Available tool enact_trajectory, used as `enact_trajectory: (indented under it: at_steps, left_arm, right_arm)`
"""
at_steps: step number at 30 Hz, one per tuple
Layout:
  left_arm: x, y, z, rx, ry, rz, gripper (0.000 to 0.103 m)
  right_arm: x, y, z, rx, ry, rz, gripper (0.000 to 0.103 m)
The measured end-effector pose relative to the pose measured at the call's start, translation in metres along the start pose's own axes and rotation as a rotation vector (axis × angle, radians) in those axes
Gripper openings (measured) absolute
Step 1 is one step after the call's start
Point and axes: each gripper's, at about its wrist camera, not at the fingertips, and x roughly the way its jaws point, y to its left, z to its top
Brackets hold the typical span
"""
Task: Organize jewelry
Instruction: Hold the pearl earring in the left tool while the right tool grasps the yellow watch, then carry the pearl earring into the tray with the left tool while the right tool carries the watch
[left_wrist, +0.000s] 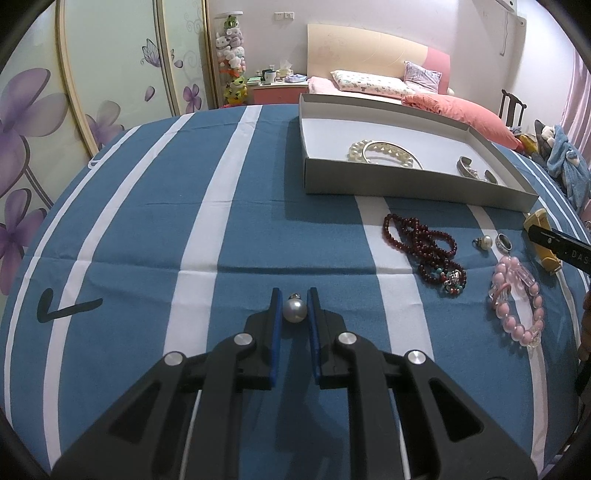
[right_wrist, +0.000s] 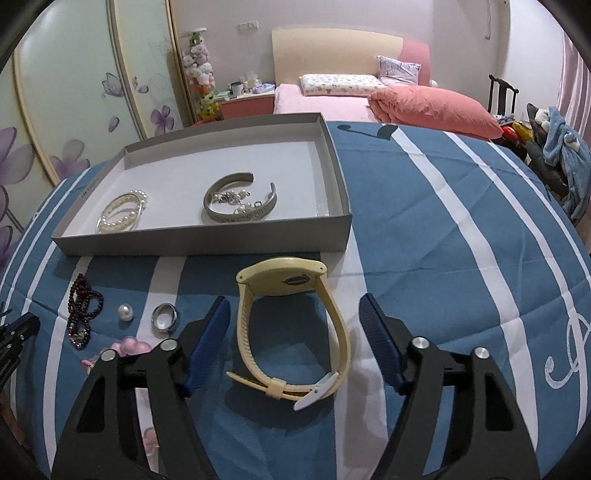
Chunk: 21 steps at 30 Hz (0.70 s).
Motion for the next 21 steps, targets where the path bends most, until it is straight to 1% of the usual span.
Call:
enact_trajectory:
  at_steps: [2, 10, 12, 14, 17, 21]
  left_arm:
    - [0.000, 0.000, 0.000, 0.000, 0.000, 0.000, 0.014]
    - [0.000, 0.000, 0.000, 0.000, 0.000, -0.001, 0.014]
    - [0.000, 0.001, 0.000, 0.000, 0.000, -0.001, 0.014]
    - [0.000, 0.000, 0.000, -0.001, 0.000, -0.001, 0.014]
    - [-0.001, 0.000, 0.000, -0.007, -0.001, -0.004, 0.014]
    - [-0.003, 0.004, 0.001, -0.032, -0.001, -0.014, 0.014]
  right_arm:
    - [0.000, -0.001, 0.001, 0.004, 0.002, 0.001, 0.068]
    - [0.006, -0.004, 0.003, 0.016, 0.025, 0.013, 0.067]
    - [0.006, -0.004, 0.003, 0.013, 0.025, 0.017, 0.050]
    - [0.004, -0.005, 0.003, 0.023, 0.026, 0.039, 0.044]
    - [-0.003, -0.006, -0.001, 0.036, 0.007, 0.052, 0.042]
    - [-0.025, -0.010, -0.004, 0.065, -0.063, 0.080, 0.042]
